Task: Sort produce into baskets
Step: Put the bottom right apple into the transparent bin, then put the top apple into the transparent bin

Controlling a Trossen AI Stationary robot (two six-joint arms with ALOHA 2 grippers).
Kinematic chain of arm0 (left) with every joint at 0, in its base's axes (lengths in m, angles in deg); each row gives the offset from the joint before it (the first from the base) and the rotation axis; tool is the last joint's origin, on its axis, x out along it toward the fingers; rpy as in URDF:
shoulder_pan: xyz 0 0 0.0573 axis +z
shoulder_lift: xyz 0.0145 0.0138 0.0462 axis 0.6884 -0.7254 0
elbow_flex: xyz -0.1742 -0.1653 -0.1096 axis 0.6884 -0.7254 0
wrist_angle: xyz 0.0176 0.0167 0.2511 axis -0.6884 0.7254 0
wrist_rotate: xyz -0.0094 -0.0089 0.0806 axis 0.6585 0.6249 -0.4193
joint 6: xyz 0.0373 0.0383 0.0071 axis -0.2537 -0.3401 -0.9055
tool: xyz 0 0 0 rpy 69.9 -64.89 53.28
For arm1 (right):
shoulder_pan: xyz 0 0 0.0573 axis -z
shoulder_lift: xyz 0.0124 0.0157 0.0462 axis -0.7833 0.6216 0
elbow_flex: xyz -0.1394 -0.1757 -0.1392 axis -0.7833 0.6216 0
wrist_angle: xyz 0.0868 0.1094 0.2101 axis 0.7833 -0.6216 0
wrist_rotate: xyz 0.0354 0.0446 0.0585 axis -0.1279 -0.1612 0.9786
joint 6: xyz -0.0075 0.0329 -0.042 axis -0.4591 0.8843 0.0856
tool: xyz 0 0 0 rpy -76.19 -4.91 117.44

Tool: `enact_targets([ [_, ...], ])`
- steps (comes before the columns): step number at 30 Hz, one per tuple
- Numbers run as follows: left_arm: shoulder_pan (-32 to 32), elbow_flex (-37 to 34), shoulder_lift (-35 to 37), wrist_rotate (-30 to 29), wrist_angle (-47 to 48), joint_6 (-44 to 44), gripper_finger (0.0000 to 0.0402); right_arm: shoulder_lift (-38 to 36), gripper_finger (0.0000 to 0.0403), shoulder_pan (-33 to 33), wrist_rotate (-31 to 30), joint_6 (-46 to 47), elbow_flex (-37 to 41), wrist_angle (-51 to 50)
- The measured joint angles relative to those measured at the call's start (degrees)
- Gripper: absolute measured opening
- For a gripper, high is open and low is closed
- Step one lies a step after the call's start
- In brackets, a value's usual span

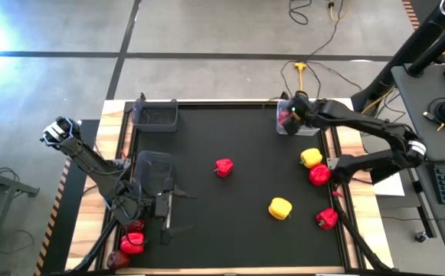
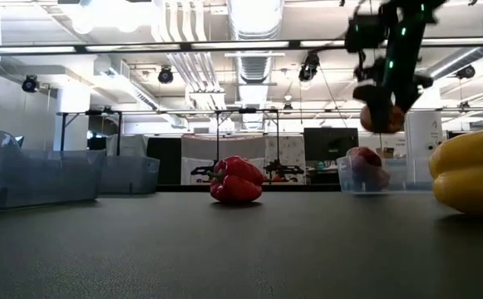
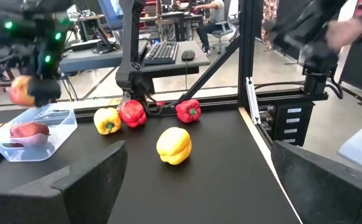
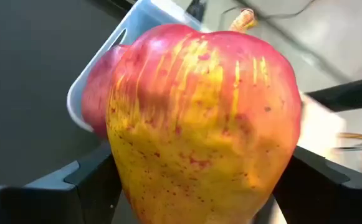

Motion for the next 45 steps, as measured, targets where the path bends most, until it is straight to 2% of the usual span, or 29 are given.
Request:
enact_targets([
  [3, 0.0, 0.0, 0.0, 0.0, 0.28, 0.01, 0.0378, 1.47, 0.0332, 5.77, 3.95, -0.68, 4.02, 7.87],
  [9, 0.0, 0.0, 0.0, 0.0, 1.22, 0.22, 0.0378, 4.88, 0.0343, 13.67, 2.94, -0.67, 6.3, 11.06],
  [15, 0.0, 0.0, 0.0, 0.0, 1.35, 0.39, 0.0378, 6.9, 0.0378, 13.83, 3.21, 0.29, 6.19, 15.89],
  [22, -0.02, 0.0, 0.0, 0.02, 1.36, 0.52, 0.0378, 6.79, 0.0383, 14.44, 1.62, -0.43, 1.99, 15.79],
  [26, -0.02, 0.0, 0.0, 0.02, 1.42, 0.3, 0.0378, 5.2, 0.0384, 12.45, 2.39, -2.74, -2.19, 13.77],
  [31, -0.02, 0.0, 0.0, -1.34, 1.61, 0.28, 0.0378, 4.42, 0.0384, 10.33, -1.25, -4.1, -5.72, 6.97],
  [34, -0.01, 0.01, 0.0, -1.38, 1.69, 0.27, 0.0378, 3.07, 0.0384, 6.3, 3.47, -4.94, -5.26, 5.99],
  [37, 0.17, 0.0, 0.0, -1.44, 2.88, 0.25, 0.0378, 0.58, 0.0384, -2.48, 8.7, -3.93, -1.99, 9.1],
  [41, 0.45, 0.0, -0.01, -2.18, 5.82, 2.12, 0.0378, -2.66, 0.0384, -17.77, 9.1, -4.91, 3.3, 20.7],
  [45, 0.61, 0.0, -0.02, -7.6, 9.31, 6.64, 0.0378, -2.81, 0.0384, -31.92, 9.52, -10.45, 8.08, 34.98],
])
